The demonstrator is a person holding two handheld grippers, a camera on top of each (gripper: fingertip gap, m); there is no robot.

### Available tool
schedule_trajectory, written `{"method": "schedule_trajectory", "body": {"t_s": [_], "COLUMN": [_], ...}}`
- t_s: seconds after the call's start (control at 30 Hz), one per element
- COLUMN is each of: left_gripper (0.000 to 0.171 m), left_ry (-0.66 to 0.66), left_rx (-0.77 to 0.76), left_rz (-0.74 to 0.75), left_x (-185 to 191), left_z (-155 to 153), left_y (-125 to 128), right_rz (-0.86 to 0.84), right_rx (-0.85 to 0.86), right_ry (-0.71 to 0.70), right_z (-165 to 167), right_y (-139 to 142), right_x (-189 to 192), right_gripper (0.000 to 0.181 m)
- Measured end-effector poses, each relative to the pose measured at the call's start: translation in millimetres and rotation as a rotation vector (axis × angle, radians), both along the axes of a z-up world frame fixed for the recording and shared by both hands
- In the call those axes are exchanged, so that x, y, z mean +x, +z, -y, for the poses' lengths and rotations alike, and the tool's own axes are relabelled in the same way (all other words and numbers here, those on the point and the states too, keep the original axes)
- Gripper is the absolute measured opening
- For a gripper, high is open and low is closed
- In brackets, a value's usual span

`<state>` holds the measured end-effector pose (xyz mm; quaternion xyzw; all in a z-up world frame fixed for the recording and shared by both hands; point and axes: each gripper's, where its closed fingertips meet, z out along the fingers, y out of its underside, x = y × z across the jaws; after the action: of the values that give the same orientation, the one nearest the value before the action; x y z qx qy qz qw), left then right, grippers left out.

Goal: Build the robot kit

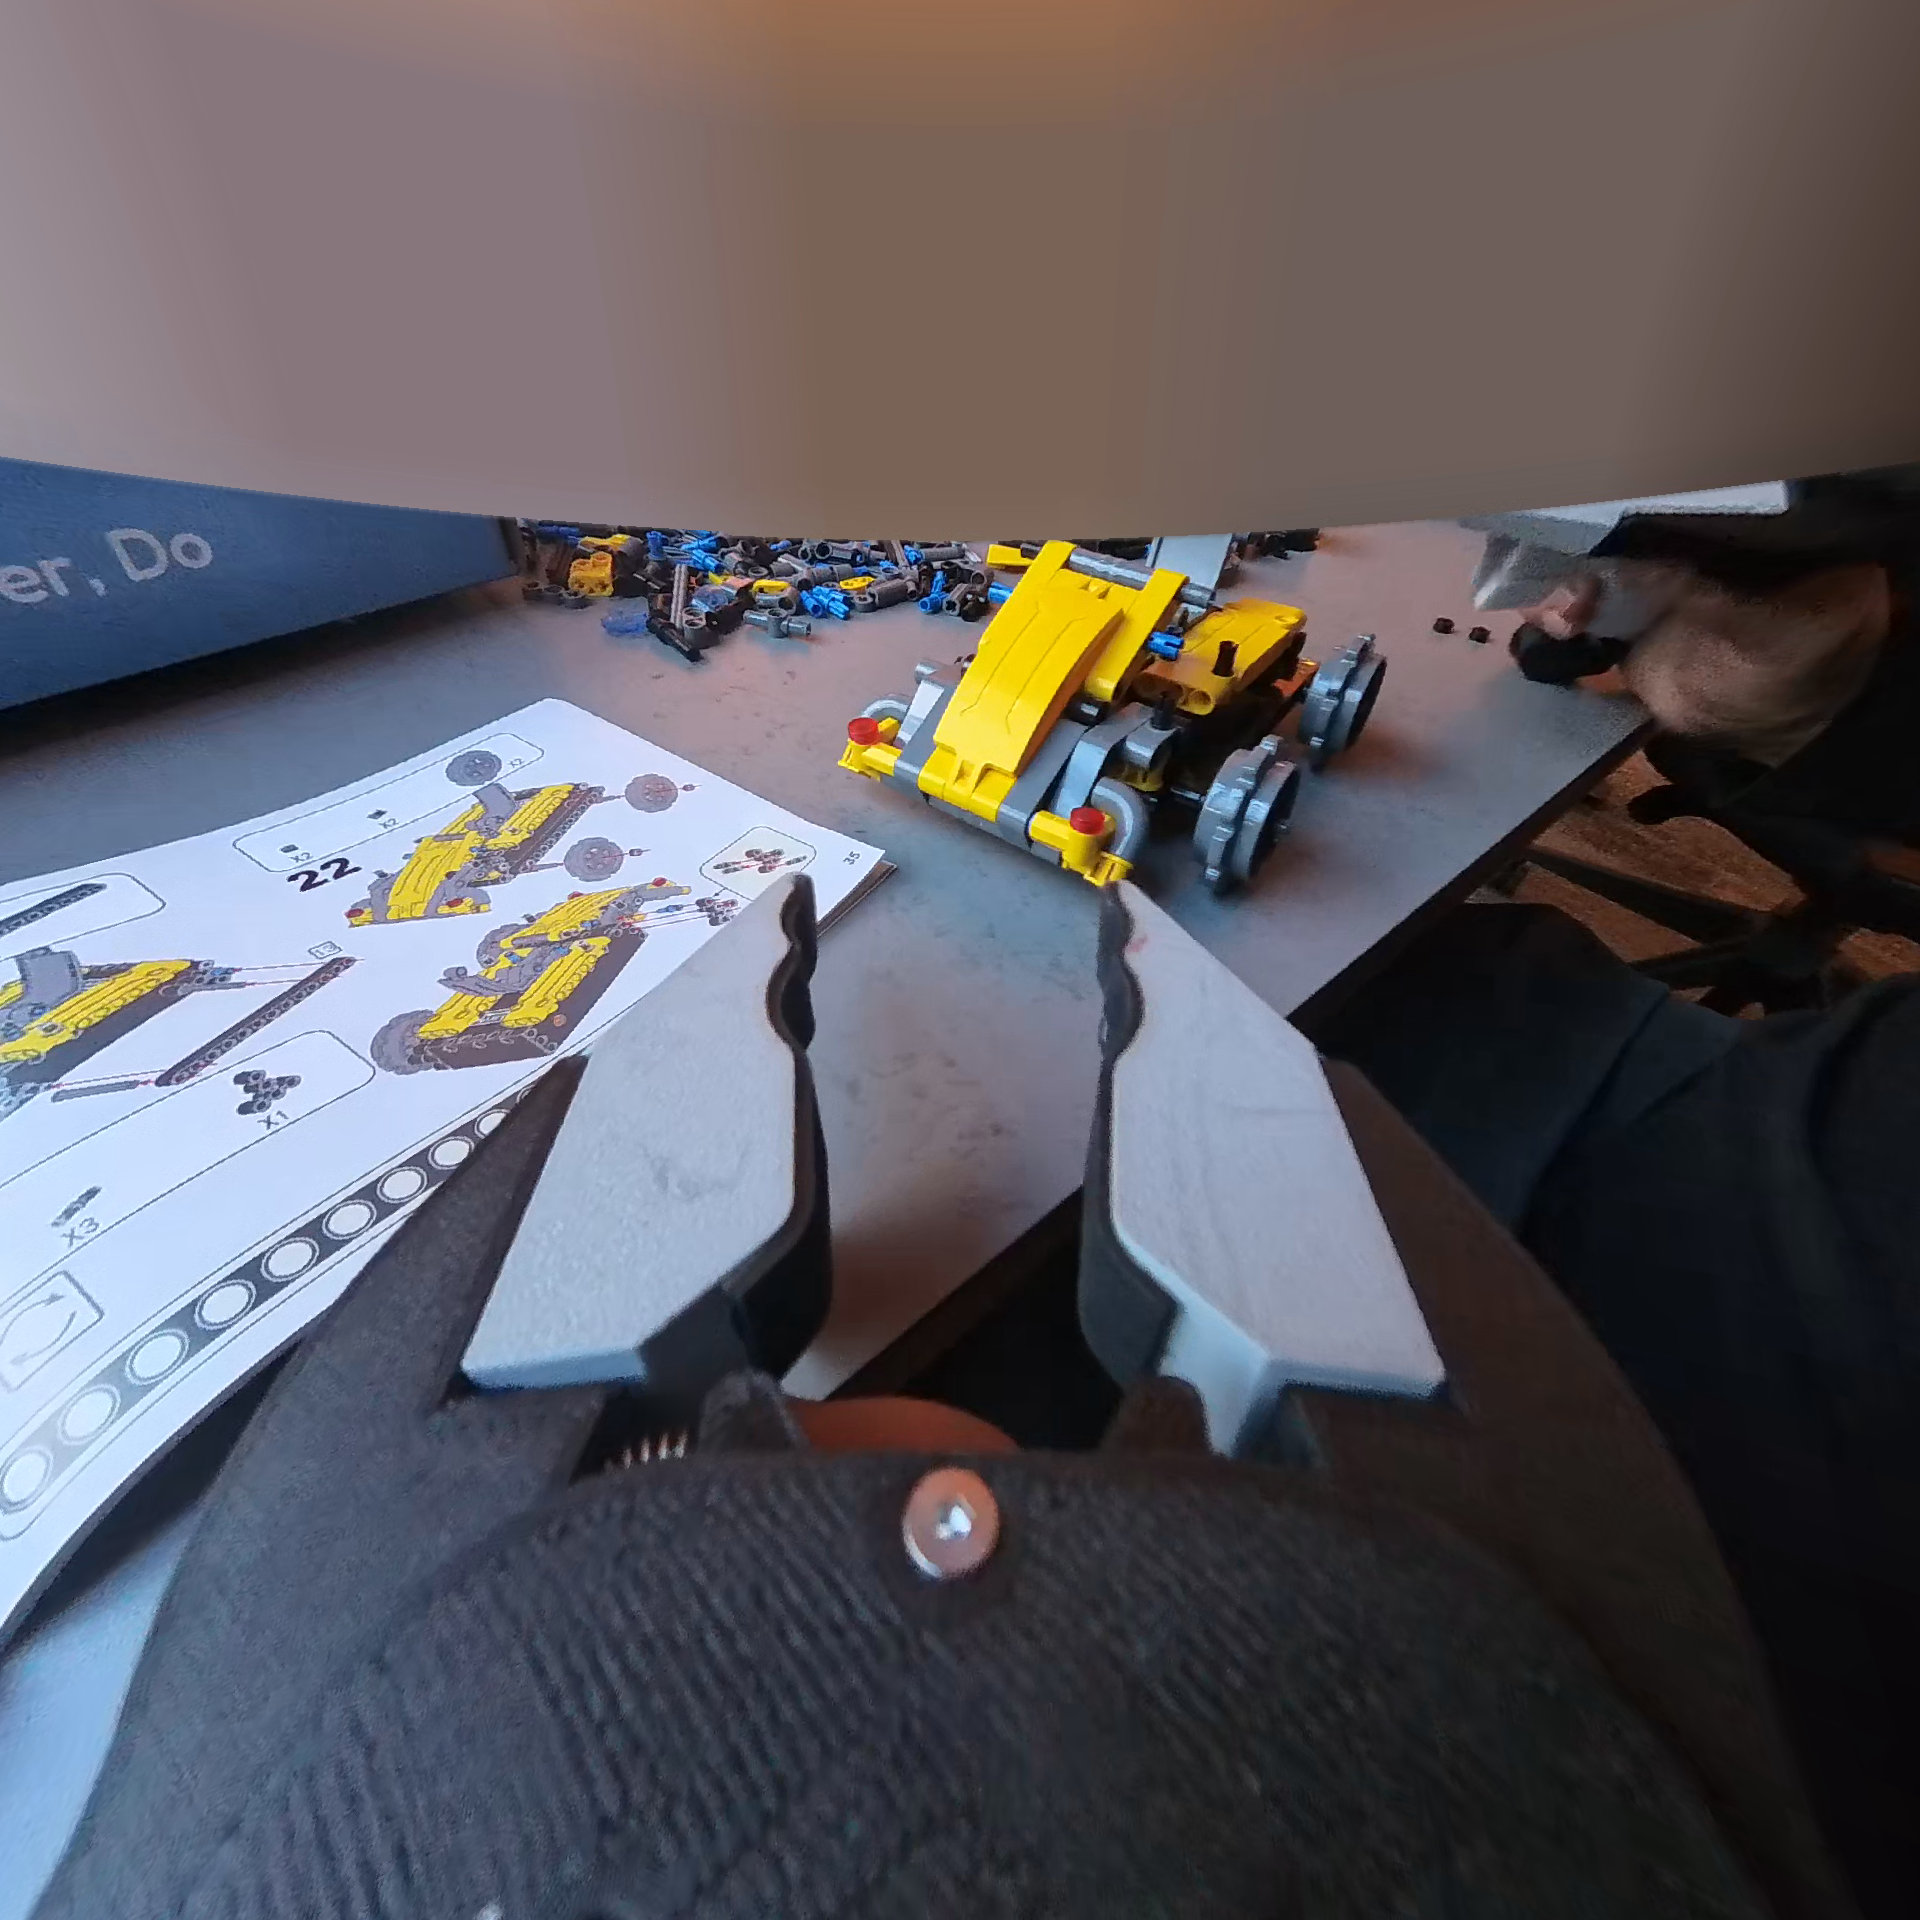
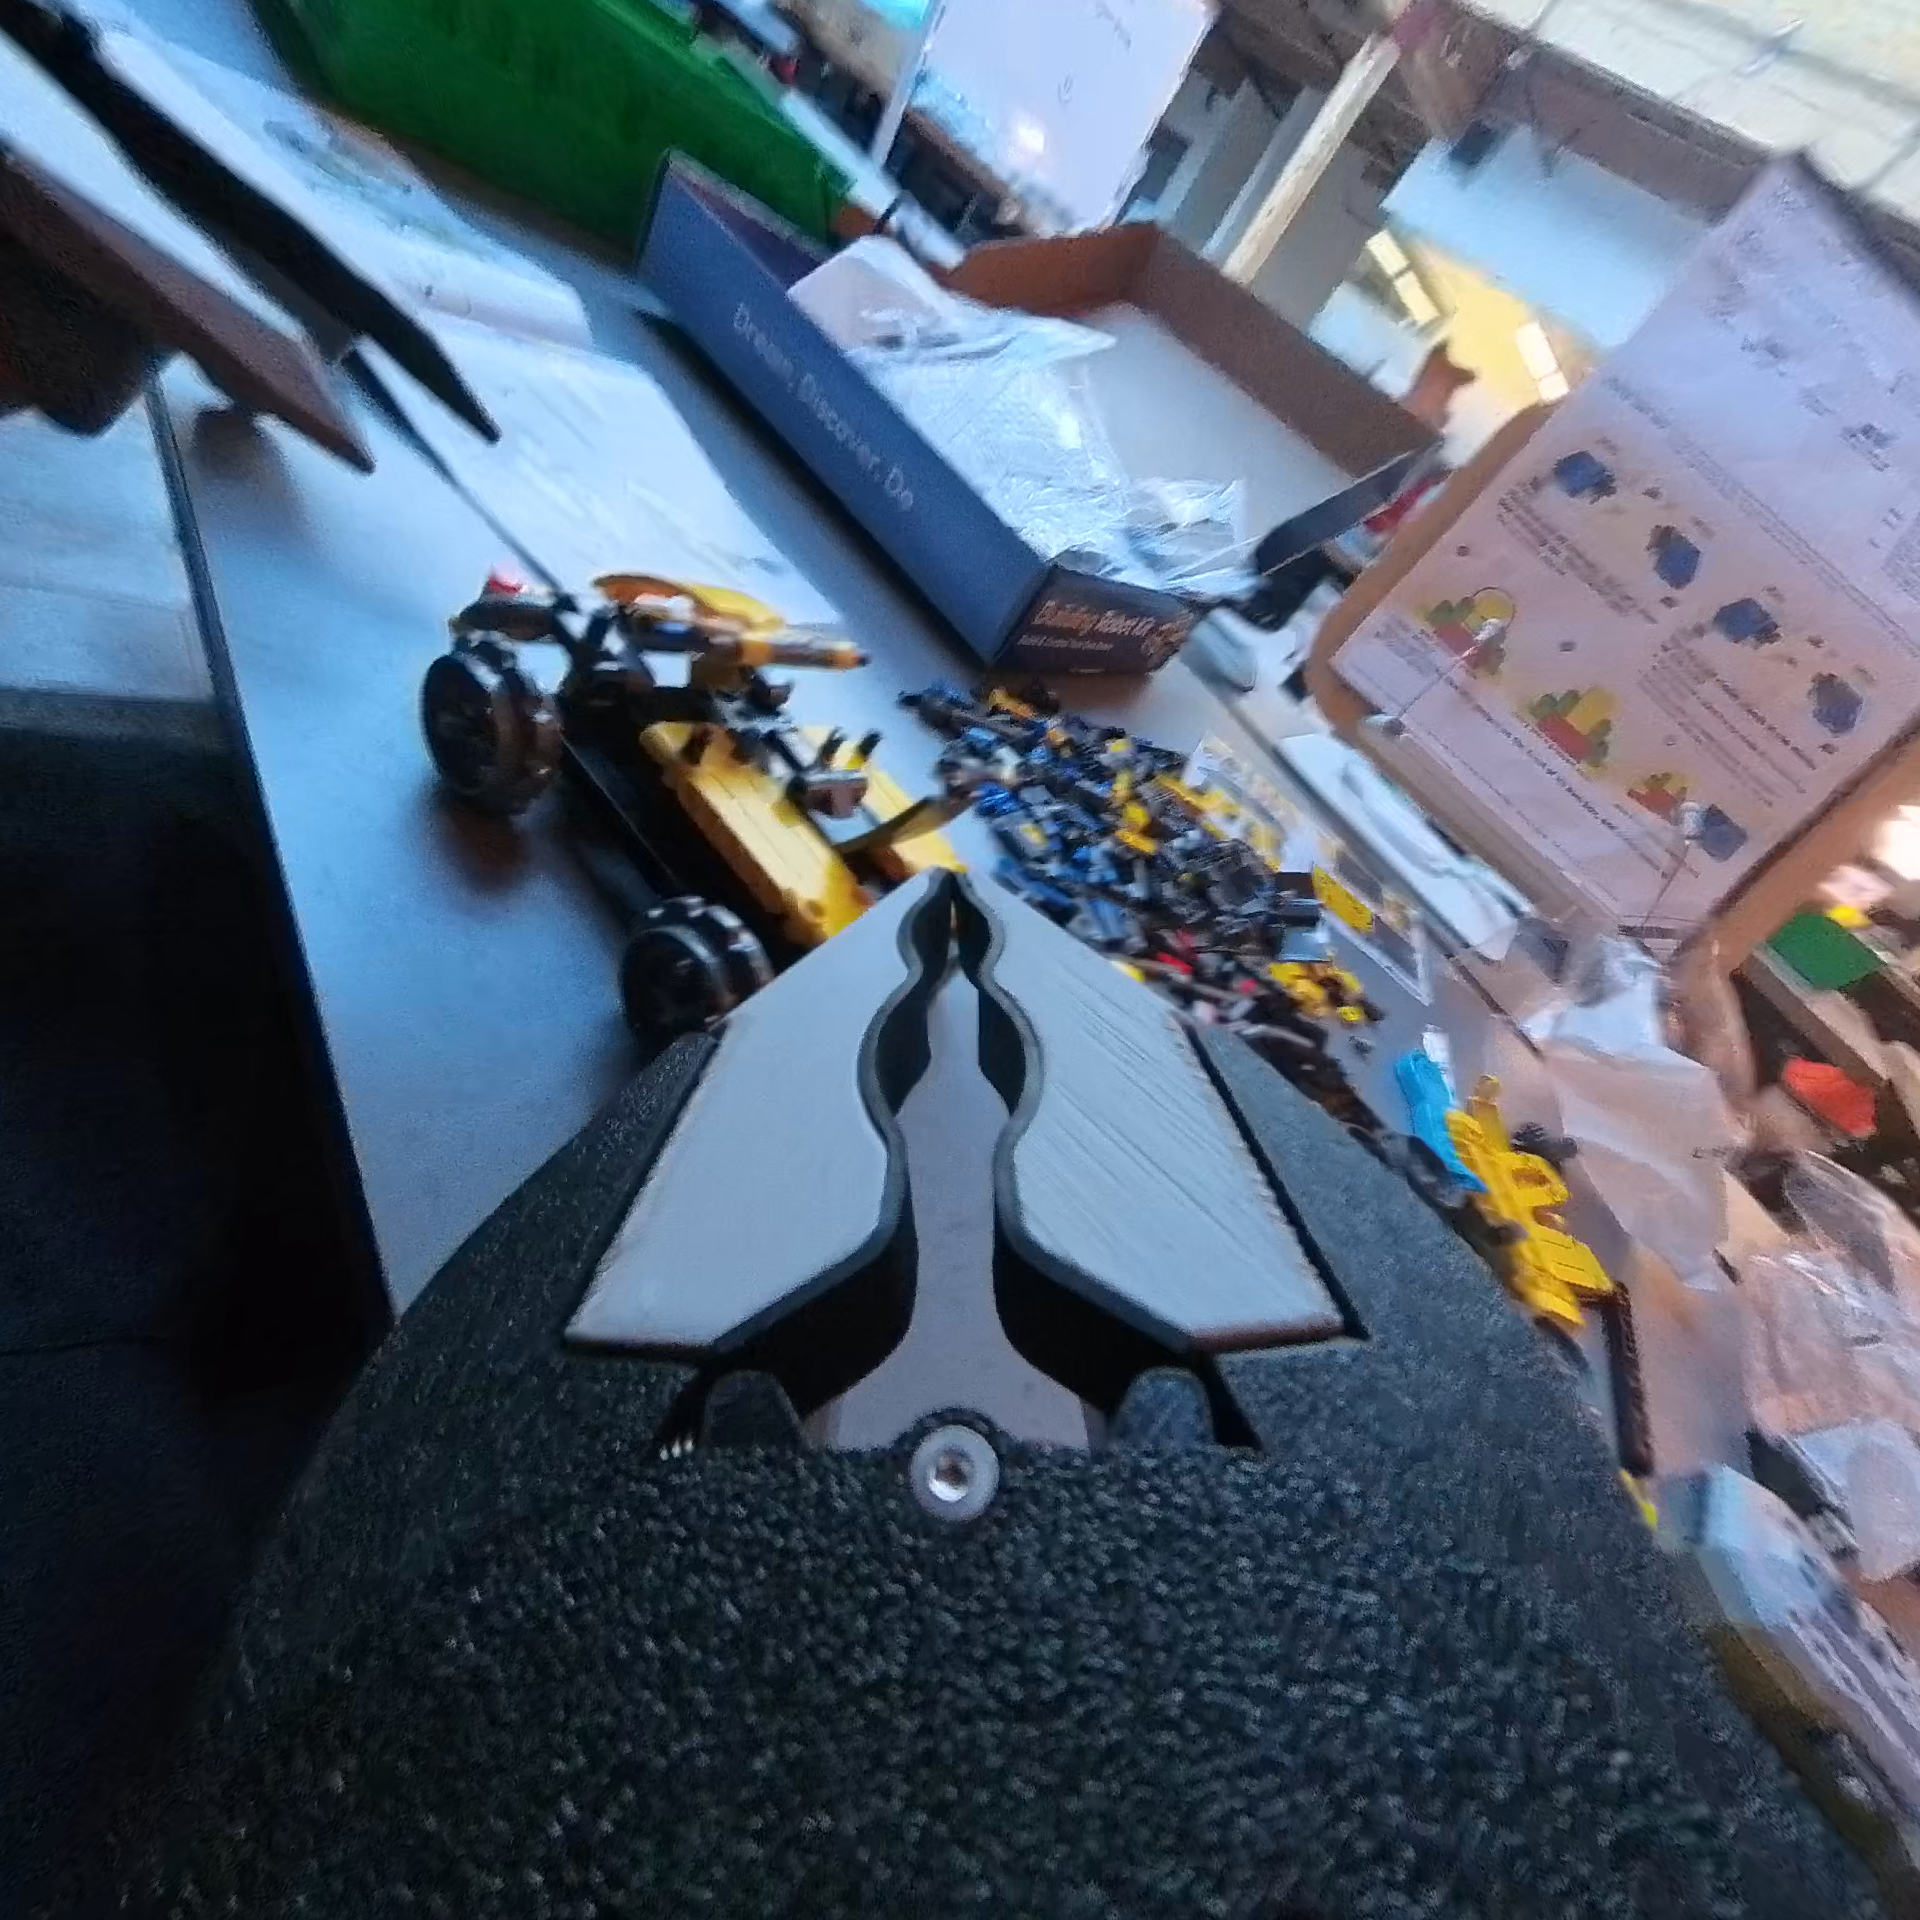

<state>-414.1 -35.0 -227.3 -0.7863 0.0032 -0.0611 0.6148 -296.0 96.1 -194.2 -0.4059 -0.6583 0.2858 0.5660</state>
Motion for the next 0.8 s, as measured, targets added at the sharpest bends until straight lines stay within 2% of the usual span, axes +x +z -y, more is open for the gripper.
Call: {"method": "schedule_trajectory", "body": {"t_s": [0.1, 0.27, 0.3, 0.37, 0.4, 0.53, 0.7, 0.8], "left_gripper": [0.050, 0.049, 0.050, 0.050, 0.049, 0.049, 0.049, 0.049], "left_ry": [0.004, 0.002, 0.001, 0.001, 0.002, 0.016, 0.019, 0.017], "left_rx": [0.004, 0.018, 0.019, 0.019, 0.018, 0.023, 0.037, 0.037], "left_rz": [0.004, 0.027, 0.028, 0.026, 0.023, 0.032, 0.058, 0.054], "left_x": [-1.7, -3.9, -3.9, -3.8, -4.1, -8.1, -10.2, -9.9], "left_z": [-0.2, -1.3, -1.4, -1.4, -1.1, 0.5, -0.5, -0.7], "left_y": [0.4, 2.1, 2.1, 2.0, 1.9, 2.6, 4.2, 4.2], "right_rz": [0.193, 0.283, 0.292, 0.303, 0.304, 0.192, 0.166, 0.183], "right_rx": [-0.072, -0.159, -0.153, -0.124, -0.111, -0.120, -0.280, -0.304], "right_ry": [0.115, 0.212, 0.204, 0.185, 0.181, 0.129, 0.113, 0.139], "right_z": [22.9, 34.5, 33.4, 31.8, 31.9, 22.6, 13.3, 18.9], "right_y": [-22.7, -28.9, -30.1, -33.4, -34.5, -17.9, -8.9, -11.6], "right_x": [-4.2, -7.1, -11.4, -19.5, -21.1, -11.5, -5.4, -3.1], "right_gripper": [0.000, 0.002, 0.008, 0.025, 0.027, 0.013, 0.015, 0.019]}}
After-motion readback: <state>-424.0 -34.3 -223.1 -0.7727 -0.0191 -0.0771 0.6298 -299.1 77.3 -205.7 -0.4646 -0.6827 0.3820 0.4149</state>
